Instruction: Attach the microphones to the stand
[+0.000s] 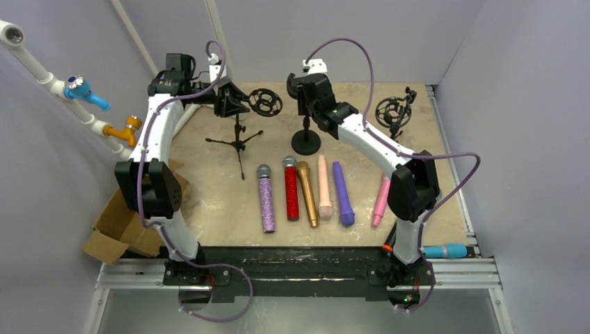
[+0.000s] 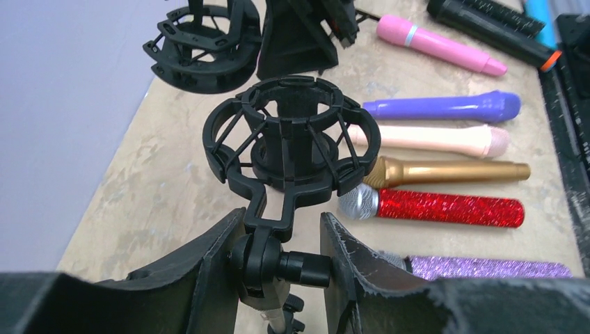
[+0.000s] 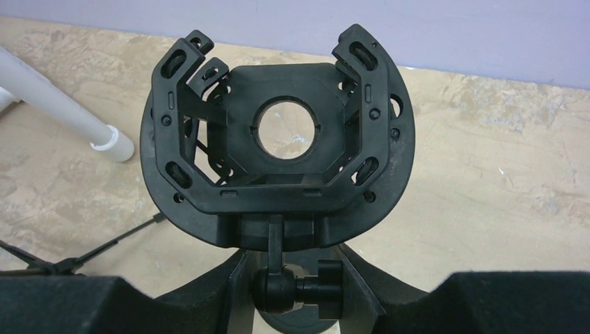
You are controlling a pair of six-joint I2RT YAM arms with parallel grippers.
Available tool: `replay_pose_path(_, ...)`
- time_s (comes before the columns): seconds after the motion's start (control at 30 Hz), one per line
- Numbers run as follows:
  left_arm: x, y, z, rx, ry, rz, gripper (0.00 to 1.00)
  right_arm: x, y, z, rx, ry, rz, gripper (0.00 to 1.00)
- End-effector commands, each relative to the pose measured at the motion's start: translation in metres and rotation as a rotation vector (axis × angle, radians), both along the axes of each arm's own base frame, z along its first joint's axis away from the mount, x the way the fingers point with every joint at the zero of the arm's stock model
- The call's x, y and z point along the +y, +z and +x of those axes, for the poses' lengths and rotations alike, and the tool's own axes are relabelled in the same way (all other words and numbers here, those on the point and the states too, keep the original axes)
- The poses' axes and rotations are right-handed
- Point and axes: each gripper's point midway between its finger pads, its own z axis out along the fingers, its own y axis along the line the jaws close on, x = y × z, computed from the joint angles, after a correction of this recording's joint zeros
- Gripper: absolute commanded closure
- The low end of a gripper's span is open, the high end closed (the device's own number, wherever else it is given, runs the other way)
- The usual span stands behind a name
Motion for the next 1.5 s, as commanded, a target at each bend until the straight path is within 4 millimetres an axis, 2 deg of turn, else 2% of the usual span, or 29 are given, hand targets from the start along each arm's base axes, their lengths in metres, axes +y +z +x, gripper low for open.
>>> replay_pose_path(0.0, -0.033, 0.047, -0.009, -0.056, -0.137, -0.137, 1.00, -0.018, 0.006, -0.010, -0.002, -0.049, 0.008, 0.50)
replay_pose_path(0.13, -0.047, 0.055, -0.008, -0.060, -0.206, -0.189, 1.00, -0.026, 0.011, -0.021, -0.002, -0.067, 0.045, 0.34)
replay_pose_path(0.3, -0.054, 0.055, -0.003, -0.055, -0.239, -0.209, 1.00, -0.033, 0.027, -0.034, -0.021, -0.069, 0.077, 0.29)
replay_pose_path(0.5, -0.047, 0.025, -0.002, -0.144, -0.204, -0.123, 1.00, -0.040, 0.044, -0.049, -0.027, -0.066, 0.110, 0.26)
replay_pose_path(0.7, -0.037, -0.004, -0.003, -0.188, -0.185, 0.007, 0.99, -0.054, 0.047, -0.071, 0.005, -0.086, 0.128, 0.26)
replay_pose_path(0.8, -0.034, -0.009, -0.006, -0.180, -0.180, 0.031, 0.85, -0.065, 0.036, -0.088, 0.045, -0.109, 0.131, 0.26)
replay_pose_path(0.87, -0.033, -0.011, -0.008, -0.183, -0.174, 0.041, 0.39, -0.072, 0.026, -0.100, 0.075, -0.119, 0.130, 0.26)
replay_pose_path(0.9, -0.033, -0.012, -0.008, -0.184, -0.170, 0.044, 0.22, -0.076, 0.021, -0.107, 0.090, -0.124, 0.126, 0.26)
replay_pose_path(0.93, -0.033, -0.010, -0.007, -0.185, -0.159, 0.040, 0.12, -0.080, 0.015, -0.113, 0.104, -0.130, 0.123, 0.26)
replay_pose_path(0.97, -0.033, -0.007, -0.004, -0.187, -0.140, 0.035, 0.07, -0.084, 0.010, -0.118, 0.116, -0.136, 0.121, 0.26)
replay_pose_path(1.07, -0.032, 0.002, 0.005, -0.167, -0.053, 0.011, 0.02, -0.093, -0.003, -0.133, 0.145, -0.146, 0.119, 0.27)
replay_pose_path(1.17, -0.030, 0.014, 0.003, -0.183, -0.012, 0.008, 0.01, -0.097, -0.010, -0.143, 0.163, -0.149, 0.132, 0.28)
replay_pose_path(1.27, -0.025, 0.022, 0.007, -0.117, 0.085, 0.008, 0.00, -0.102, -0.012, -0.151, 0.173, -0.163, 0.136, 0.29)
replay_pose_path(1.47, -0.021, 0.020, 0.000, -0.064, 0.205, 0.006, 0.00, -0.118, -0.017, -0.167, 0.194, -0.200, 0.123, 0.29)
